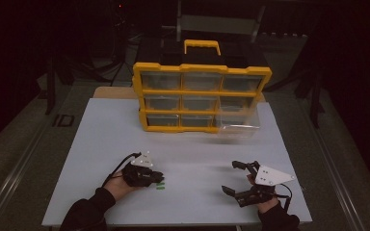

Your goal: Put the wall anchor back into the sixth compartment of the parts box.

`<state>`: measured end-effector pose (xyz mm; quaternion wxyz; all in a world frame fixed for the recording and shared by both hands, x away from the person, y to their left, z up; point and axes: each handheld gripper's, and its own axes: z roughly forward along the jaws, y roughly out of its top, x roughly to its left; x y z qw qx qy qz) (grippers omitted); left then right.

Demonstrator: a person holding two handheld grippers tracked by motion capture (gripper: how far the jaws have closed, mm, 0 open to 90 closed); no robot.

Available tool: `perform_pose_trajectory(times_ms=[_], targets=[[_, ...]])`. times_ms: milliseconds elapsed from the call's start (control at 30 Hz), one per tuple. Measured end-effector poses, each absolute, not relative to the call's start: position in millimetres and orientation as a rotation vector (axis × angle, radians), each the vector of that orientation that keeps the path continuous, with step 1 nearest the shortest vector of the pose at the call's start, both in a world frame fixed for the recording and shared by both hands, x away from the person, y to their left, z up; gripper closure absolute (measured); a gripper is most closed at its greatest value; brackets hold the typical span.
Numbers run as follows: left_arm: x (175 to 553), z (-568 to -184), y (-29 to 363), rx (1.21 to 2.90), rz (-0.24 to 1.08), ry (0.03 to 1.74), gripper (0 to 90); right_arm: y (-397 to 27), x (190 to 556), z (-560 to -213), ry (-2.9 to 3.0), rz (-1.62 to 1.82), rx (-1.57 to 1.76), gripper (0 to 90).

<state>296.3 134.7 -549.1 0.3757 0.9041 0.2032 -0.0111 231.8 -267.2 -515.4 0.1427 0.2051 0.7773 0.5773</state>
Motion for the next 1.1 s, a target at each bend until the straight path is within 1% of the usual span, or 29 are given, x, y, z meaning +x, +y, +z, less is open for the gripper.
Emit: perform_pose_trajectory(times_ms=[67,267,467,533,800,933,1100], targets=[[297,-549,134,2.319,-0.026,0.518,81.7,-267,232,-515,2.242,1.665,0.590,10.4],[298,-548,133,2.324,-0.040,0.524,83.2,-267,232,-515,2.241,1.665,0.587,10.4],[298,-538,130,2.311,0.001,0.539,83.3,-267,231,-514,2.233,1.670,0.586,10.4],[301,-532,129,2.303,-0.013,0.573,83.4,-267,231,-514,2.234,1.670,0.585,10.4],[304,-515,119,2.307,0.040,0.583,83.5,-267,231,-513,2.227,1.673,0.583,10.4],[304,-511,113,2.335,0.048,0.605,83.5,-267,231,-513,2.226,1.671,0.583,10.4],[304,-501,111,2.307,0.042,0.595,83.5,-267,231,-512,2.226,1.672,0.584,10.4]])
